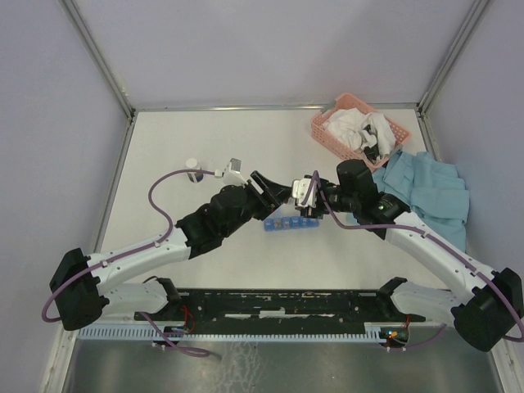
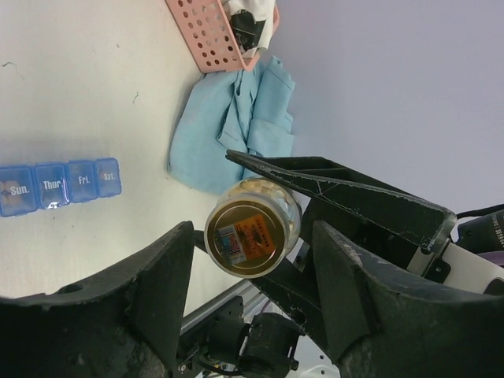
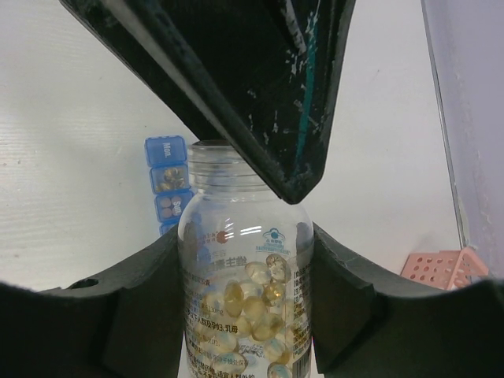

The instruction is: Sort the pills into containers

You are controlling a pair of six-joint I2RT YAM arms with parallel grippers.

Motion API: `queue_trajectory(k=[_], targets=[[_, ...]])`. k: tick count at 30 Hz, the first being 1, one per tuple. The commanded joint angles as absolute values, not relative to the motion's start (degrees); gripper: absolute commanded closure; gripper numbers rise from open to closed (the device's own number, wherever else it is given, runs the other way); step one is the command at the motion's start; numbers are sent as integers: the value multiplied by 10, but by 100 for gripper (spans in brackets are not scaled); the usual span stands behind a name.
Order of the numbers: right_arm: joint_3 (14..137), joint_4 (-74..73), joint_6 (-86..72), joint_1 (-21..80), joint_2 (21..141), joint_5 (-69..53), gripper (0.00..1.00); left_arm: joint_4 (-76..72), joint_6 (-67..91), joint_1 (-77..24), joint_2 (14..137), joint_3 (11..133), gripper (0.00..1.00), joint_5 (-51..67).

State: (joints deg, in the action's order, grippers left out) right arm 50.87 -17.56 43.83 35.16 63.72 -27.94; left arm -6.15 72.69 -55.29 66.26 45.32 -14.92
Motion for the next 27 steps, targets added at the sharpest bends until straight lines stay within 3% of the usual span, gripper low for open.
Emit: queue_trajectory(k=[1,7,16,19,27], targets=[[515,-148,437,355,635,-274,91,-95,743,-556,661,469,34,-150],[519,-148,428,354,638,-276,91,-110,743,-556,663,461,48,-132],[533,-155,386,354,645,-299,92,-144,685,-556,662,452,80,-91],[544,-168,365,348,642,-331,93,-156,595,-556,659,448,88,-66],[567,-182,276,323,652,-495,94,-205,280,-555,639,407,95,71]])
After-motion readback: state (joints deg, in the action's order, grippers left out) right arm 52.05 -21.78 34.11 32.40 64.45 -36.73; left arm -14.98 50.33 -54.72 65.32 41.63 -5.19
